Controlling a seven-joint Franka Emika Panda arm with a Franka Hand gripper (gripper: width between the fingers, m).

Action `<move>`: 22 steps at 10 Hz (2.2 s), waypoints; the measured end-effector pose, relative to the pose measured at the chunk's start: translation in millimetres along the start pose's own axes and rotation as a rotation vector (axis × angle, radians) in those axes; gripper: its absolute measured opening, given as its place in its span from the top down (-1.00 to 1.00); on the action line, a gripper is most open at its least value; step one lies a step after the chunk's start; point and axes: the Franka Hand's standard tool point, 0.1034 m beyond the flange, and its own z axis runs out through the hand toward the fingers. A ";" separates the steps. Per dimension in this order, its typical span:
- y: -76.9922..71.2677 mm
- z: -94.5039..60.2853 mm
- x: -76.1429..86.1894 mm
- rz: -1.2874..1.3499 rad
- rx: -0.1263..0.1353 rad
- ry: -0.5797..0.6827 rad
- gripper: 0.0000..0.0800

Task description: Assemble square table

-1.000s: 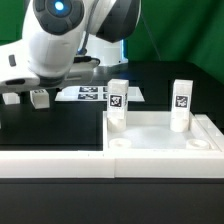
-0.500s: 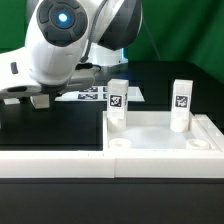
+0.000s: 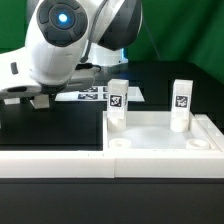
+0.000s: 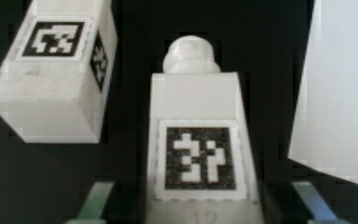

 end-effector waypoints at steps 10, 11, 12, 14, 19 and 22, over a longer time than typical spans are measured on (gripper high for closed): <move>-7.2 -109.9 -25.4 -0.025 -0.031 0.028 0.28; -4.1 -115.1 -22.1 -0.024 -0.041 0.108 0.28; -3.9 -115.2 -24.5 -0.024 -0.042 0.149 0.28; -13.0 -149.6 -17.8 0.009 -0.061 0.263 0.27; -26.4 -270.9 6.3 0.114 -0.079 0.510 0.27; -20.8 -273.3 7.0 0.120 -0.108 0.685 0.27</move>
Offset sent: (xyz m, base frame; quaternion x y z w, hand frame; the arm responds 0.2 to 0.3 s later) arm 0.0000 0.0000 0.0000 0.0000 0.0000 0.0000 1.0000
